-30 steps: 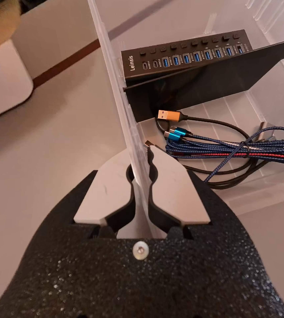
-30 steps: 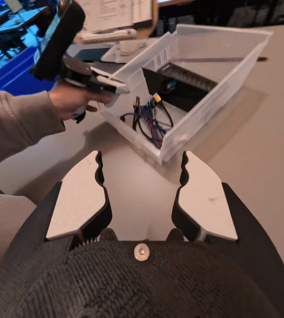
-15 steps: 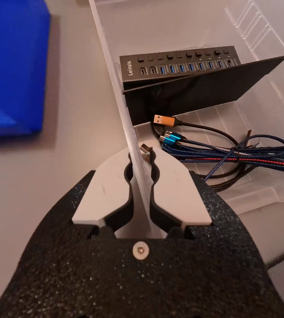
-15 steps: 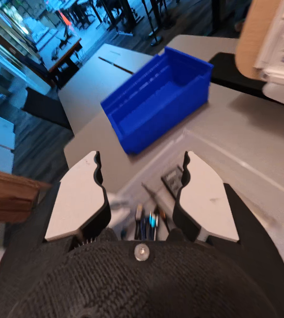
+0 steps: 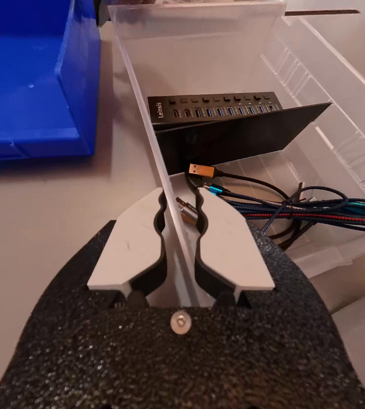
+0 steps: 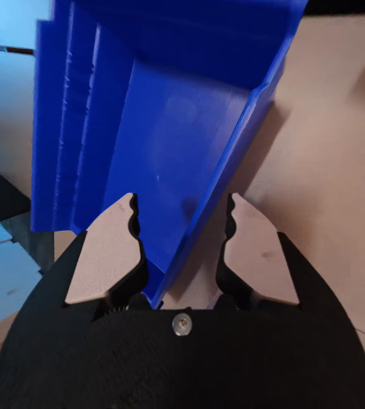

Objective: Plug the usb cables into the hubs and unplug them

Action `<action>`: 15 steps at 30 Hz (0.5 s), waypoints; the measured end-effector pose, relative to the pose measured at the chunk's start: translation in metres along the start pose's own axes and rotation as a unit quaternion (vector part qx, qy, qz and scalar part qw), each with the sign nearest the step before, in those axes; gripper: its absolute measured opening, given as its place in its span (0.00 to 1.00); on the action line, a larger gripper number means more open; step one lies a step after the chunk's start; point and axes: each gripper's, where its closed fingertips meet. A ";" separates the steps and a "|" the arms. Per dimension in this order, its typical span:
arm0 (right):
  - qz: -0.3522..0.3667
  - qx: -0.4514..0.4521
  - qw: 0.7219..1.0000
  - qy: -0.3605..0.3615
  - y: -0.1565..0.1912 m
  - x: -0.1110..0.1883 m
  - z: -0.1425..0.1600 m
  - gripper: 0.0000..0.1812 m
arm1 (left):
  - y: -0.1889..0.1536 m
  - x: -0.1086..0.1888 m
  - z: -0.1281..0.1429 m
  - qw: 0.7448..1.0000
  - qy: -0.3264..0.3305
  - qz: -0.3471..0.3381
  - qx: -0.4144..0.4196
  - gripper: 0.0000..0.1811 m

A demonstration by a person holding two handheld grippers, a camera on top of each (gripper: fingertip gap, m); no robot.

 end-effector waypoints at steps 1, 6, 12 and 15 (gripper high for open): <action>0.008 -0.003 1.000 0.018 -0.005 -0.007 0.004 0.40 | 0.000 0.000 -0.001 1.000 -0.001 0.002 0.001 0.14; 0.085 0.048 0.991 0.087 -0.029 -0.027 0.018 0.29 | 0.003 -0.002 -0.007 0.999 -0.023 -0.007 -0.025 0.14; 0.100 0.083 0.979 0.154 -0.025 -0.036 0.029 0.18 | 0.008 -0.011 -0.009 0.999 -0.020 -0.018 -0.041 0.25; 0.107 0.091 0.977 0.163 -0.025 -0.038 0.029 0.16 | 0.010 -0.014 -0.010 0.997 -0.018 -0.026 -0.070 0.29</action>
Point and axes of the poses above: each gripper's, where its closed fingertips meet, x back along the fingers, z out of its underside, y = z × x across the jaws, and after that the axes turned 10 degrees about x, right-handed
